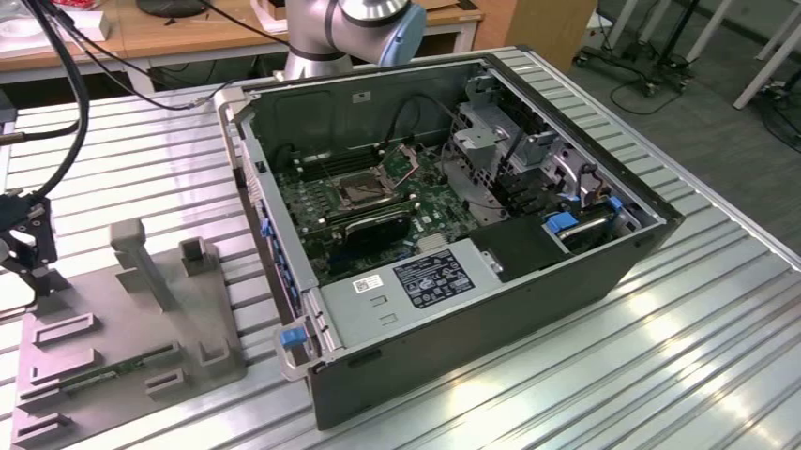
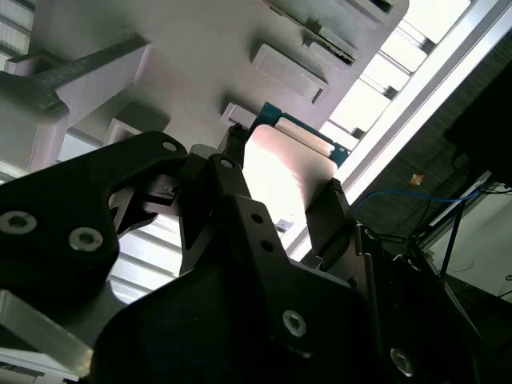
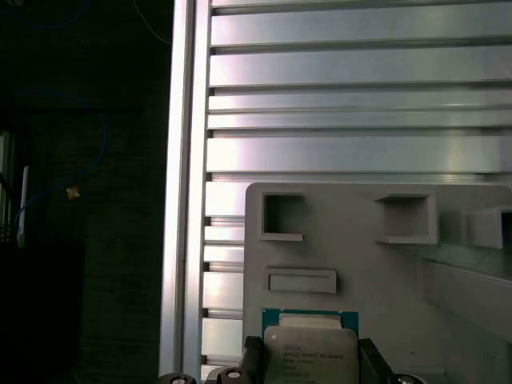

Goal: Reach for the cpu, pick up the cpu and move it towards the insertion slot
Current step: 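Pick up the cpu and move it towards the insertion slot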

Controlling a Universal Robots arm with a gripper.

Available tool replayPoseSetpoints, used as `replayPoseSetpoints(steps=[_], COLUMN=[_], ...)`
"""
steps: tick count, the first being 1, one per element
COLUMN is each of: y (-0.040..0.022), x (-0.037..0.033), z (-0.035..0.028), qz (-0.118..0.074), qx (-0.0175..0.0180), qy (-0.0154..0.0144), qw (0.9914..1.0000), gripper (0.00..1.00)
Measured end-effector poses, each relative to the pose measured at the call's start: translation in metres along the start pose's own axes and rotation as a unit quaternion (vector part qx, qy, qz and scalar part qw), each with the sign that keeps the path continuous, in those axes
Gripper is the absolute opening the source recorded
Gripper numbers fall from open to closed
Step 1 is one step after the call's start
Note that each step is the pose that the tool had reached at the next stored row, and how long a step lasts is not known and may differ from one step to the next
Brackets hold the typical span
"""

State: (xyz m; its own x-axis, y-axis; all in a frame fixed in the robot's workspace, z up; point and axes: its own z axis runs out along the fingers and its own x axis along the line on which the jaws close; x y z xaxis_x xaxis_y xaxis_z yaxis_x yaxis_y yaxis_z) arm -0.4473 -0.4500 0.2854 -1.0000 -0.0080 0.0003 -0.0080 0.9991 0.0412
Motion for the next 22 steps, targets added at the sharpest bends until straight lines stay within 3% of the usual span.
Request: replayPoseSetpoints(steps=[16,22], y=[0.0000,0.0002], x=[-0.0023,-0.0023], z=[-0.0001,-0.0053], qz=[0.000,0.000], qx=[-0.0001,0.0000], qy=[-0.0001,0.0000], qw=[1.00000,1.00000], gripper=[0.55,0.55])
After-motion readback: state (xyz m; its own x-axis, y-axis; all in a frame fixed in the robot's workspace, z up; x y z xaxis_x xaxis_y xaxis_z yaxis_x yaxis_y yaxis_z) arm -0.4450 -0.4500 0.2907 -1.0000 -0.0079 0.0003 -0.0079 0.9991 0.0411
